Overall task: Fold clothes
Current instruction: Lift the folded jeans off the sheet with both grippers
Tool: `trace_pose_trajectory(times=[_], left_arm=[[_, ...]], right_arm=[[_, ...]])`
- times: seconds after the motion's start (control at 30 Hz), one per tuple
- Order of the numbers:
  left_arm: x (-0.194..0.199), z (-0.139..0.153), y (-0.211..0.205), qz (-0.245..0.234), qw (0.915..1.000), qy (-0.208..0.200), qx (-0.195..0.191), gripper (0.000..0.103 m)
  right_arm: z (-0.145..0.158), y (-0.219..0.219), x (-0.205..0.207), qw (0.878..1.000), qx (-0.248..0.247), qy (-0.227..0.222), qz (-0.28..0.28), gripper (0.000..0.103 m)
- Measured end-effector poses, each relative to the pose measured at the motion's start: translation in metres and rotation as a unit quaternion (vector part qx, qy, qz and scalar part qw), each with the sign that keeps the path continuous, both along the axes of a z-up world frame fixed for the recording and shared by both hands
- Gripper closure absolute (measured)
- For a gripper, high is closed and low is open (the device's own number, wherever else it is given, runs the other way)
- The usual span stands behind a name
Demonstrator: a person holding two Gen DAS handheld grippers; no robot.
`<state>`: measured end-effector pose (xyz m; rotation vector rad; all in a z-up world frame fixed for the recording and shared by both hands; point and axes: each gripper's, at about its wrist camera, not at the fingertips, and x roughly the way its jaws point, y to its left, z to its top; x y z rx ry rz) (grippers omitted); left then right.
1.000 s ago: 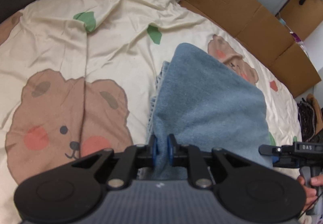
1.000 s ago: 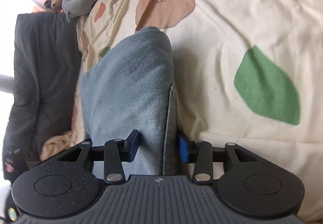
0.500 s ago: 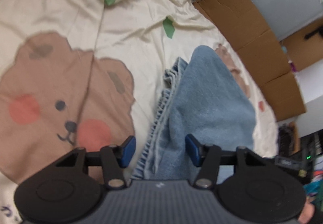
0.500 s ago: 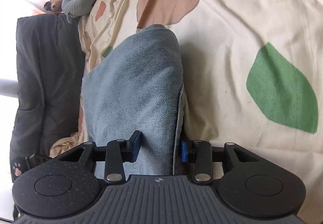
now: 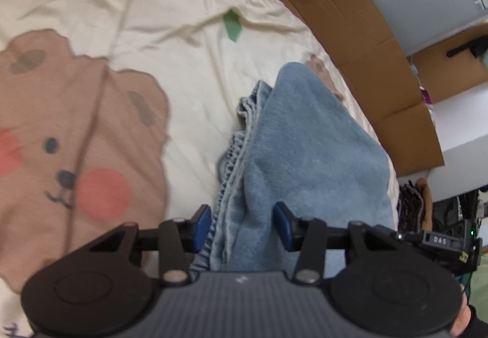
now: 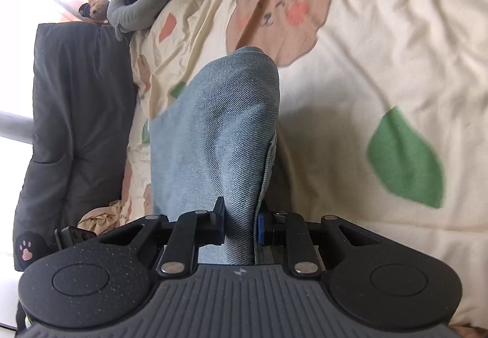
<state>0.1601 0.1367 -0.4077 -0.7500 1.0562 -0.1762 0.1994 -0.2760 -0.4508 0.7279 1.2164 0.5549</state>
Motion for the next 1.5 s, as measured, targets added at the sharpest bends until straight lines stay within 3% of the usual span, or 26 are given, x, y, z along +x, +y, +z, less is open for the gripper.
trace_pose_trajectory(times=[0.47, 0.97, 1.37, 1.5], left_arm=[[0.032, -0.011, -0.082, -0.059, 0.9978, -0.003, -0.030, 0.057], [0.060, -0.018, -0.143, -0.120, 0.9919, 0.003, -0.041, 0.059], [0.071, -0.019, -0.150, -0.125, 0.9912, 0.004, -0.043, 0.057], [0.067, -0.013, -0.157, -0.126, 0.9916, 0.001, -0.028, 0.056]], right_arm=[[0.021, -0.086, 0.006, 0.998, -0.044, -0.008, -0.046, 0.085], [0.025, -0.153, 0.004, 0.992, -0.060, -0.006, -0.115, 0.085], [-0.015, -0.170, 0.003, 0.986, -0.076, 0.027, -0.143, 0.081], [-0.025, -0.170, 0.004, 0.985, -0.087, 0.032, -0.146, 0.076]])
